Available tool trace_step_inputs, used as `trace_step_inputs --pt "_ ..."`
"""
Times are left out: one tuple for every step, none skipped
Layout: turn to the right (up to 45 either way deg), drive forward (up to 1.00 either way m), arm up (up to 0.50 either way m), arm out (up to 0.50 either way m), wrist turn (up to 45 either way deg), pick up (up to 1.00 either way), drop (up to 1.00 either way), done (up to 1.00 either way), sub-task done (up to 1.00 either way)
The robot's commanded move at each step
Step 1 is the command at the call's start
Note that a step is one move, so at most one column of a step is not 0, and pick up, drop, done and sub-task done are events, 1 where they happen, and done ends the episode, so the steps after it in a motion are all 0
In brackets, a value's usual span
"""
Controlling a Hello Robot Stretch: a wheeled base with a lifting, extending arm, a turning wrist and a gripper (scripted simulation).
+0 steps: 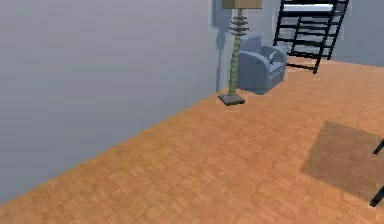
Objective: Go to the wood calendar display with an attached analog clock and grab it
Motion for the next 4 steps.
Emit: trace_step_inputs --pt "0.0 0.75 0.0 0.0 0.0 0.0 0.0 0.0 0.0" --pt "39.0 0.0 0.0 0.0 0.0 0.0 0.0 0.0 0.0" --pt "0.0 1.0 0.0 0.0 0.0 0.0 0.0 0.0 0.0" --pt "0.0 1.0 0.0 0.0 0.0 0.0 0.0 0.0 0.0"
